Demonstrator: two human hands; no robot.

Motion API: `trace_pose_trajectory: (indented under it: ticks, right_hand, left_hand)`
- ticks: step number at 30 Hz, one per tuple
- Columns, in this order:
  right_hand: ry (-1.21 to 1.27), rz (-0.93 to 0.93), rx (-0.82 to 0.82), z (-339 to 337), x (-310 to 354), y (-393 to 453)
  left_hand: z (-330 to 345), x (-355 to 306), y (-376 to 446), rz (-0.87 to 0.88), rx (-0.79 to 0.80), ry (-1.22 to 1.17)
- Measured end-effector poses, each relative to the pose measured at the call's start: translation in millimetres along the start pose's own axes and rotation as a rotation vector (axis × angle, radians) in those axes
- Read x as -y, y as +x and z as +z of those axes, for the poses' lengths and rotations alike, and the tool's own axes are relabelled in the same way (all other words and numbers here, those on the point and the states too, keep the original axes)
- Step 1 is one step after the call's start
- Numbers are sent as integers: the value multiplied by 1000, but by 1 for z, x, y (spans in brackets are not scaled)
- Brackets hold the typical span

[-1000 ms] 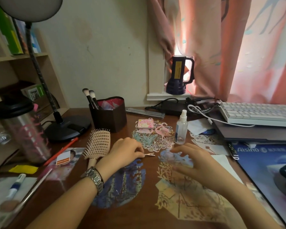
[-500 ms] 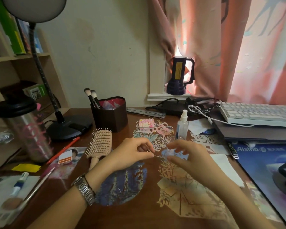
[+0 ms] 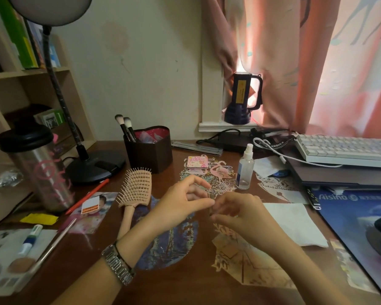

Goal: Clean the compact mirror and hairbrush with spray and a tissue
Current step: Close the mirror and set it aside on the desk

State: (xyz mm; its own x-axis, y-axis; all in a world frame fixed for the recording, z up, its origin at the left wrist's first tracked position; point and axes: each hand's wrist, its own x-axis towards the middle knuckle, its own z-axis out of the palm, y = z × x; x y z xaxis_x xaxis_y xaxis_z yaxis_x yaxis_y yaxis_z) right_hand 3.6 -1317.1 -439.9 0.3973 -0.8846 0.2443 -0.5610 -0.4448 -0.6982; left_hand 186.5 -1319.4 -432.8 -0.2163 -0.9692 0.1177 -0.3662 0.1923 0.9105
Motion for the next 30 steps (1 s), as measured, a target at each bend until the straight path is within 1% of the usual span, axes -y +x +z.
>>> trace_pose_trajectory:
  ticks: [2,4,8,14,19,25,30]
  right_hand:
    - [30,-17,-1,-4,-1,0]
    - [82,-6,-51,-11,-1,1]
    - [130,43,-119,-19,2,8]
    - [69,23,-36,-19,13,17]
    - [67,52,-15,-16,14,22]
    - [36,27,3,-12,16,27]
    - [33,-15,-23,-16,21,42]
  left_hand:
    - [1,1,-1,-2,-19,-60]
    - [1,1,-2,-1,-29,-96]
    - [1,-1,-3,4,-13,-102]
    - [1,-2,-4,20,12,-94]
    - [-2,-1,-5,30,-12,-94]
    - [-10,5,-6,18,-5,-79]
    - [-41,6,-1,25,-26,40]
